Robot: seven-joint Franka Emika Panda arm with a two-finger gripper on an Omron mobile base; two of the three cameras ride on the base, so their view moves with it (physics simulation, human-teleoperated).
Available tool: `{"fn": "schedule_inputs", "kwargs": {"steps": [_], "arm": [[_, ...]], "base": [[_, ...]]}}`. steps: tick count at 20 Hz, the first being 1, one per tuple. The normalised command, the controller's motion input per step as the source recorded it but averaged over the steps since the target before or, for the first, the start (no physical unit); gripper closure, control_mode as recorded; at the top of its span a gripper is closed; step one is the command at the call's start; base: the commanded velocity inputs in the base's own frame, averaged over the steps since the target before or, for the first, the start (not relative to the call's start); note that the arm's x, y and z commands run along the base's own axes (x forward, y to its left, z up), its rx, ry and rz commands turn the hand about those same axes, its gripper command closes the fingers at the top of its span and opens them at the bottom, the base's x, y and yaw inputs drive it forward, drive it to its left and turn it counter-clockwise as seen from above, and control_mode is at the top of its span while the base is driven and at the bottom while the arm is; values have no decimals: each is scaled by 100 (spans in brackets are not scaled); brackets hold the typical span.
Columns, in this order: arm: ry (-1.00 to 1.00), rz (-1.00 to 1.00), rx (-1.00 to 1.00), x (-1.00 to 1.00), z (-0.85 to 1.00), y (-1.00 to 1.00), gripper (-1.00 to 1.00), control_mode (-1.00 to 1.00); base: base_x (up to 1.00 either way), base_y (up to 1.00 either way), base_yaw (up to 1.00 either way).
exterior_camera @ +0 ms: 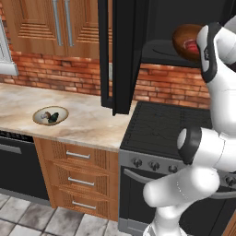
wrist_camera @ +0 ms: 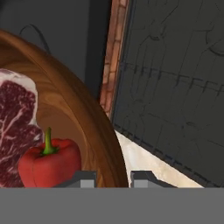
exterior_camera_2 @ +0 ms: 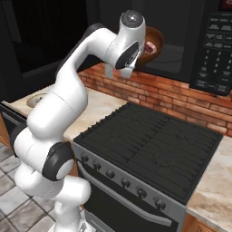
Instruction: Place the bowl containing the steak and bell pepper in the microwave. Close the microwave door and press the start button to microwave the meal.
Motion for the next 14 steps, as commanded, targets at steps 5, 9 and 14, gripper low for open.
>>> {"fn": "schedule_inputs", "kwargs": {"steps": [5, 9, 14], "arm": [[2, 0, -7, 41, 1, 0, 100, -100], [3, 0, -3, 44, 4, -4, 100, -100], [0, 0, 0, 43, 11, -24, 100, -100]], "base": [[0, 0, 0], [0, 0, 0], [0, 0, 0]]}}
